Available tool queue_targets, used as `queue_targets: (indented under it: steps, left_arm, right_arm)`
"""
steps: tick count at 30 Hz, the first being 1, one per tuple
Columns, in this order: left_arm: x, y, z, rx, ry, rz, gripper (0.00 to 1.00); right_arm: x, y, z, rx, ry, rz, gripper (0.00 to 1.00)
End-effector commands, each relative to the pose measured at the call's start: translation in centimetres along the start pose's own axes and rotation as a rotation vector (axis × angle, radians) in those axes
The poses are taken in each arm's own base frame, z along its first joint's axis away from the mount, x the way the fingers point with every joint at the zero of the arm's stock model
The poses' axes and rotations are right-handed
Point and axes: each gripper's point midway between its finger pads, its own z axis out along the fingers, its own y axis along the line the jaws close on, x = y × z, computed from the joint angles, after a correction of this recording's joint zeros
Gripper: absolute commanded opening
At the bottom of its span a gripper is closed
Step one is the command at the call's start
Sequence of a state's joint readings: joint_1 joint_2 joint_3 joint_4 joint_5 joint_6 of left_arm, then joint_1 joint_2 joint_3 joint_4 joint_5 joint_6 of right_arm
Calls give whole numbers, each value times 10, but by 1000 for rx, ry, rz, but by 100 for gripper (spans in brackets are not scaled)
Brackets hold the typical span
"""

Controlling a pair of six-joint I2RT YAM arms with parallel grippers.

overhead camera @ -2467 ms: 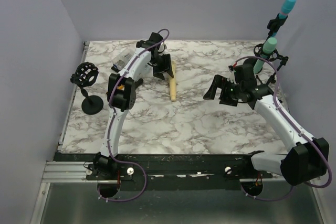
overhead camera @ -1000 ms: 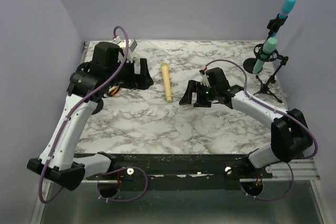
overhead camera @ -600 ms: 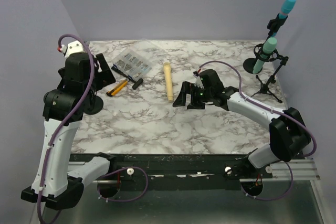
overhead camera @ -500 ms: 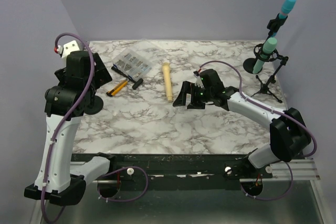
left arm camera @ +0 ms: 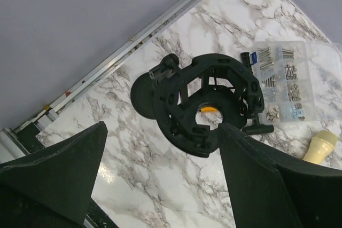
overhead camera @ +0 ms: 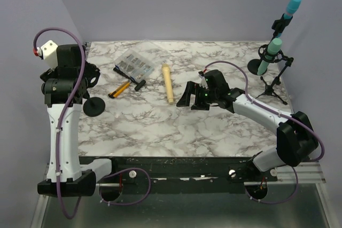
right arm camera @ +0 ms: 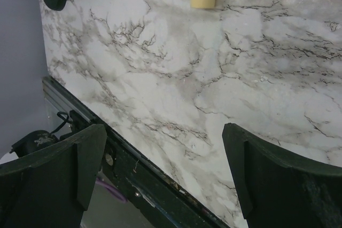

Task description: Remove the microphone from the stand

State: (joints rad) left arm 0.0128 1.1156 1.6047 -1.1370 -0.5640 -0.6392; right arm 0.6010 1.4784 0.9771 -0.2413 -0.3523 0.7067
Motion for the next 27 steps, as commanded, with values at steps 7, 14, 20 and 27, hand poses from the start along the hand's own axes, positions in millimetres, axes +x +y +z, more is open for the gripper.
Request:
queue_targets:
  steps: [7, 14, 20, 27]
  left_arm:
    - [11, -15, 30, -70, 122, -138, 76]
    - [23, -5, 40, -220, 197, -160, 66]
    - [29, -2, 46, -250, 199, -158, 59]
    - [36, 3, 46, -264, 212, -139, 41]
  right_arm:
    - [3, -7, -7, 39, -19, -3, 100]
    - [5, -9, -5, 46, -6, -5, 100]
    - [5, -11, -5, 52, -8, -9, 100]
    - [7, -13, -4, 58, -7, -8, 100]
